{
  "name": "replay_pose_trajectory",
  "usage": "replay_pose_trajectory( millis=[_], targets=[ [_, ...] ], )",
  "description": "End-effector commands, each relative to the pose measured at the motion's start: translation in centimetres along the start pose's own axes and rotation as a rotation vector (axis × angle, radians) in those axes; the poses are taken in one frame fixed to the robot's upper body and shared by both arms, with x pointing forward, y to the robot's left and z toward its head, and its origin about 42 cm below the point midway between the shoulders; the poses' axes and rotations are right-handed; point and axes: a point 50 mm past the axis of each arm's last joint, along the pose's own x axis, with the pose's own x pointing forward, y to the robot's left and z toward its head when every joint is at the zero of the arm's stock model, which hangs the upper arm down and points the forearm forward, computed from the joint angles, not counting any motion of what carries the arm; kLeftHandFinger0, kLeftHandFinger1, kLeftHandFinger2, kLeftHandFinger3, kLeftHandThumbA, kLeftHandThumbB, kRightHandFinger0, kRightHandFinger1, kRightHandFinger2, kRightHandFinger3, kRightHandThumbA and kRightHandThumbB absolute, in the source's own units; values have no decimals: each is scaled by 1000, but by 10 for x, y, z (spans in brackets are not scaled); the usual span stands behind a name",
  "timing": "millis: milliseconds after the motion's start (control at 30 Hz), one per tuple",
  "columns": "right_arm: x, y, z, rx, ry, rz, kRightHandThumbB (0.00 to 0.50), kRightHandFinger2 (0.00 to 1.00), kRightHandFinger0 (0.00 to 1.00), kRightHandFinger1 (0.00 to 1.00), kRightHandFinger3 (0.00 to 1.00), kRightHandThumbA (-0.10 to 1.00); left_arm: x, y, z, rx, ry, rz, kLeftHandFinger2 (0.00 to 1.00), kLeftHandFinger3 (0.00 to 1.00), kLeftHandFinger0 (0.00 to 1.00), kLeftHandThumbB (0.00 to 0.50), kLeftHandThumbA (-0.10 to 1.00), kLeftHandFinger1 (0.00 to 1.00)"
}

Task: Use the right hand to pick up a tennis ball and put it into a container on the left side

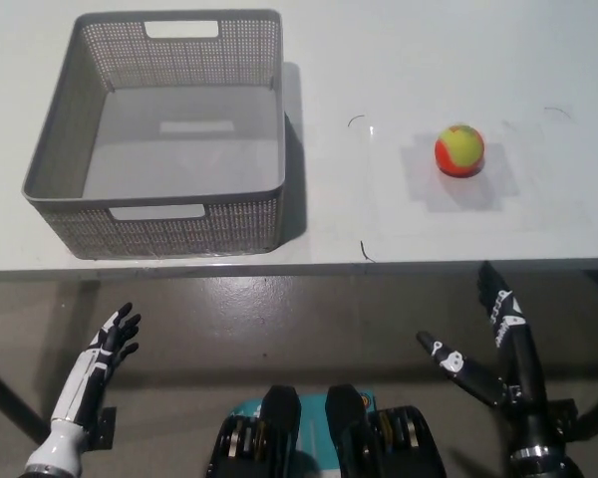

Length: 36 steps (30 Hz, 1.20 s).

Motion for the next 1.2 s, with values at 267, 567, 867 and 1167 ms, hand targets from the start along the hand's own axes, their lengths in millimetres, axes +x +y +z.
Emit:
replay_pose_trajectory(
  millis=[267, 567, 867, 1167],
  targets=[
    [15, -21, 88, -215, -342, -76, 262, 1000, 1000, 1000, 1000, 1000, 13, 13, 17, 20, -85, -27, 1000, 1000, 1000, 260, 1000, 1000],
    [84, -43, 177, -544, -417, -35, 382, 1000, 1000, 1000, 1000, 1000, 10, 12, 16, 19, -85, -27, 1000, 1000, 1000, 279, 1000, 1000],
    [169, -55, 230, -673, -427, -5, 441, 1000, 1000, 1000, 1000, 1000, 6, 0, 15, 57, -82, -79, 1000, 1000, 1000, 313, 1000, 1000],
    [243, -42, 245, -816, -335, 47, 436, 1000, 1000, 1000, 1000, 986, -10, -16, 12, 74, -70, -126, 1000, 1000, 1000, 321, 1000, 1000]
  ],
)
